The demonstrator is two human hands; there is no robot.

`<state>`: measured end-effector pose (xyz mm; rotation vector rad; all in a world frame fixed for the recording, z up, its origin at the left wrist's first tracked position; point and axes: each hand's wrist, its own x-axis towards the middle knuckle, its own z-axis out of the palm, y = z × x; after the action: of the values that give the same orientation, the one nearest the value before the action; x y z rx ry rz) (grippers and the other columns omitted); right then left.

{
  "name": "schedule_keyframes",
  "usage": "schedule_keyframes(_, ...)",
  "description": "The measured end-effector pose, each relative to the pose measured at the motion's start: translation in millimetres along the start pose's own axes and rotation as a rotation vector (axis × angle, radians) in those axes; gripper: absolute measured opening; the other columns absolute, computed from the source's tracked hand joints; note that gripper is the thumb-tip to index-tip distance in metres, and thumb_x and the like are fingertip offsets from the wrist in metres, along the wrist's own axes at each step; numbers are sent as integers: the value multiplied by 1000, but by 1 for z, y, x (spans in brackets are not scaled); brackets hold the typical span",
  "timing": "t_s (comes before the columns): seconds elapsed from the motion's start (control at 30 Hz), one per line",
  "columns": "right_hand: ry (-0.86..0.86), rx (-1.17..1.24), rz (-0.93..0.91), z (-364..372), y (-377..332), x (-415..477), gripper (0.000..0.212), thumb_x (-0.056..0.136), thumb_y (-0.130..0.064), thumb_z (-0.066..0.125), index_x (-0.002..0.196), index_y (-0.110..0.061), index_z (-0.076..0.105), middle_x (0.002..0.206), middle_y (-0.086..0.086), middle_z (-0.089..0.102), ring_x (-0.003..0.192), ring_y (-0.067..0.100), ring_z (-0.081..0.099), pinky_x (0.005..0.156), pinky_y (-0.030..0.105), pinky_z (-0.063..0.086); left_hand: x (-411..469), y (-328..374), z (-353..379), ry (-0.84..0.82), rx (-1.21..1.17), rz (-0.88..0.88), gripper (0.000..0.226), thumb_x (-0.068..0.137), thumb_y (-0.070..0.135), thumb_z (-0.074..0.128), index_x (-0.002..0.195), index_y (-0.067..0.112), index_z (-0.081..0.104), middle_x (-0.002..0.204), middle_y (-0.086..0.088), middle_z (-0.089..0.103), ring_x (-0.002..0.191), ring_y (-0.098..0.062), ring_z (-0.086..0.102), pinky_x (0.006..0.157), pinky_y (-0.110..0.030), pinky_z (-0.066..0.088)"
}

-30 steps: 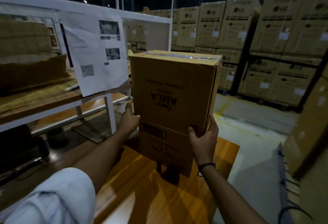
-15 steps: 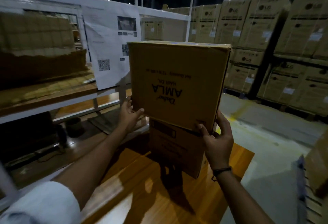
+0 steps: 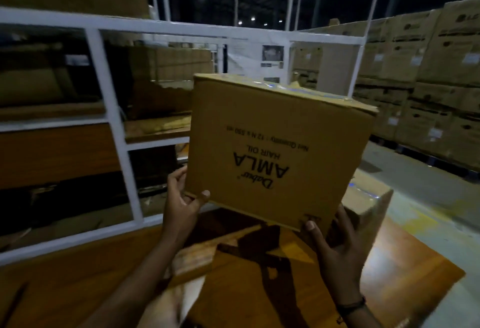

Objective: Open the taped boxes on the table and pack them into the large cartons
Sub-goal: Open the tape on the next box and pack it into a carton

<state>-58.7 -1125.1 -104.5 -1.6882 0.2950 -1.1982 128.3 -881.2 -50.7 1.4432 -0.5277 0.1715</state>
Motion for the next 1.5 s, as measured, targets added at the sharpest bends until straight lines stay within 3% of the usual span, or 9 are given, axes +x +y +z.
schedule_keyframes(0.23, -209, 91, 71, 15, -27, -36, 72, 79, -31, 76, 127, -73, 43, 141, -26, 49, 130, 3, 46, 94, 25, 43, -87, 18, -55, 221, 95, -13, 63, 90, 4, 73, 139, 26, 40, 138, 14, 55, 119, 7, 58, 85, -14, 54)
schedule_keyframes(0.43, -378, 137, 96, 24, -35, -58, 71, 85, -32, 72, 149, -38, 43, 128, -45, 51, 119, -18, 50, 97, 12, 45, -150, 38, -87, 333, 176, -27, 68, 87, 26, 80, 140, 31, 39, 139, 11, 56, 121, -5, 61, 90, -26, 59)
schedule_keyframes(0.6, -476, 189, 74, 23, -56, -70, 70, 88, -26, 70, 152, -24, 42, 131, -30, 53, 114, -21, 52, 83, 2, 46, -196, 65, -97, 375, 329, -35, 86, 80, 59, 70, 154, 43, 29, 149, 25, 43, 130, 9, 47, 92, -16, 50)
schedule_keyframes(0.73, -487, 218, 21, 20, -72, -68, 66, 93, -35, 71, 151, -21, 45, 137, -19, 57, 119, -14, 54, 84, 5, 48, -218, 83, -101, 390, 414, 49, 90, 85, 61, 61, 161, 40, 19, 154, 31, 37, 140, 6, 38, 103, -13, 40)
schedule_keyframes(0.87, -491, 159, -39, 27, -83, -63, 67, 89, -48, 72, 148, -25, 49, 135, -10, 61, 119, -3, 57, 80, 12, 51, -223, 94, -110, 485, 603, 47, 92, 82, 65, 57, 161, 38, 20, 145, 17, 40, 124, 20, 36, 88, -3, 39)
schedule_keyframes(1.0, -490, 54, -38, 46, -82, -60, 80, 78, -63, 68, 148, -30, 47, 134, -10, 60, 117, 4, 57, 86, 27, 51, -222, 97, -123, 523, 669, 1, 91, 86, 59, 72, 160, 41, 22, 136, 1, 41, 109, 22, 42, 86, -19, 42)
schedule_keyframes(1.17, -500, -29, -48, 73, -101, -59, 65, 83, -40, 77, 141, -37, 49, 119, -33, 52, 104, -7, 54, 78, 26, 51, -216, 101, -148, 489, 735, -158, 87, 84, 58, 65, 158, 51, 20, 128, -8, 48, 101, -12, 54, 82, -37, 52)
schedule_keyframes(1.37, -519, -194, -12, 112, -119, -55, 58, 85, -39, 76, 132, -29, 44, 116, -9, 55, 100, 13, 58, 74, 33, 55, -191, 121, -168, 398, 918, -339, 83, 95, 50, 64, 160, 44, 13, 115, -3, 45, 119, -28, 52, 88, -42, 54)
schedule_keyframes(1.5, -545, -419, -191, 133, -123, -53, 26, 93, -35, 68, 111, -19, 58, 126, 2, 54, 112, 20, 54, 75, 16, 40, -169, 111, -170, 309, 1066, -395, 75, 101, 56, 47, 163, 34, 10, 152, -6, 46, 141, -35, 33, 106, -48, 40)
